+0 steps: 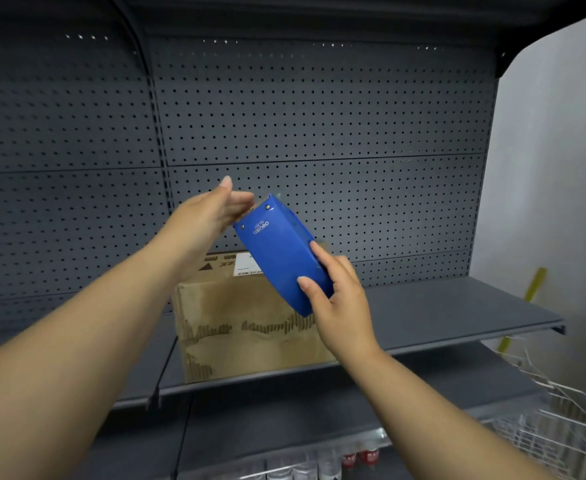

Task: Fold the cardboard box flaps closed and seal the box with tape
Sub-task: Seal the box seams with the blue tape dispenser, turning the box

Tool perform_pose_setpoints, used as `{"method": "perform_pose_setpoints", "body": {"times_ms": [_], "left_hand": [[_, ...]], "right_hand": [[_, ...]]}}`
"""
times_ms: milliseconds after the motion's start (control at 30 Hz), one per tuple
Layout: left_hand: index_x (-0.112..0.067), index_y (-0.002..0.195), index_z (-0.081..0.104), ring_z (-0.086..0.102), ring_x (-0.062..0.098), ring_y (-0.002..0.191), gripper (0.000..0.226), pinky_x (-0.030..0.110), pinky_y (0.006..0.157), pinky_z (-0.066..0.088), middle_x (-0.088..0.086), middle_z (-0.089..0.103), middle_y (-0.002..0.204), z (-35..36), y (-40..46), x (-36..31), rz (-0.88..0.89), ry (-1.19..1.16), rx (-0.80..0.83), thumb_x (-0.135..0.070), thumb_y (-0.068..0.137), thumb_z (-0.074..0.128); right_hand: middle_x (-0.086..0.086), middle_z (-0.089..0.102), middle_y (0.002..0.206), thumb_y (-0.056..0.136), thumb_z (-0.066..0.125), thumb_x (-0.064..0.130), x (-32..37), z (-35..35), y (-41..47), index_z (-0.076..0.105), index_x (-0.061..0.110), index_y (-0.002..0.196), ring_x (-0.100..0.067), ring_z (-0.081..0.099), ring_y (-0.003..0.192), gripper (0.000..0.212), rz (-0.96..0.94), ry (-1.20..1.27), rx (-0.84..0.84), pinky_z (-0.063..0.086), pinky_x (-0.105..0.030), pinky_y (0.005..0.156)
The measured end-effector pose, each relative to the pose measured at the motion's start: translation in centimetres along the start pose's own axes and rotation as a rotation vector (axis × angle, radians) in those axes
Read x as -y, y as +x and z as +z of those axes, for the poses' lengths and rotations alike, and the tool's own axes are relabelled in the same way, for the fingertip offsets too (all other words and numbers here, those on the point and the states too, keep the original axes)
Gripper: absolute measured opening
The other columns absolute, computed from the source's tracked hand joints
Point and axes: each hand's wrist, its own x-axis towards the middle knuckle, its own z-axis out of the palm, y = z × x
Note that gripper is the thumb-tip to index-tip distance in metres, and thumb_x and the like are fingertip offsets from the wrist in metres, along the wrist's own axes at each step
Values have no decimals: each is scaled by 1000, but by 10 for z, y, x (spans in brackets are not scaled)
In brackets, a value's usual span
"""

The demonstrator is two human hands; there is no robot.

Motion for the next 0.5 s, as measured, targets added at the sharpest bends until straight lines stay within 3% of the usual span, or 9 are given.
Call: {"method": "perform_pose_setpoints", "body": {"times_ms": [267,333,433,500], "left_hand": [[-17,119,61,55,13,116,41,37,108,36,-2,62,122,-27,-22,14,-123,-76,52,-44,96,39],[-15,119,61,57,15,108,41,33,102,40,0,63,117,-27,-26,14,-157,-116,51,-41,96,41],[-8,119,59,57,15,87,37,28,82,46,1,64,101,-23,-30,11,-191,-190,47,-33,94,49],[-7,118,60,57,16,86,32,27,78,49,6,65,103,-21,-29,10,-211,-181,40,-25,92,55]], "right_hand": [[22,47,109,90,59,14,25,6,-40,46,18,137,20,42,104,49,12,33,33,32,3,87],[24,46,108,90,59,12,29,4,-47,46,16,137,22,41,104,49,2,33,40,30,4,86],[23,47,107,90,59,11,33,-2,-54,46,16,137,21,42,103,49,0,36,49,31,3,87],[23,48,105,90,59,12,34,-7,-58,46,17,136,19,44,102,48,7,40,51,32,2,87]]}}
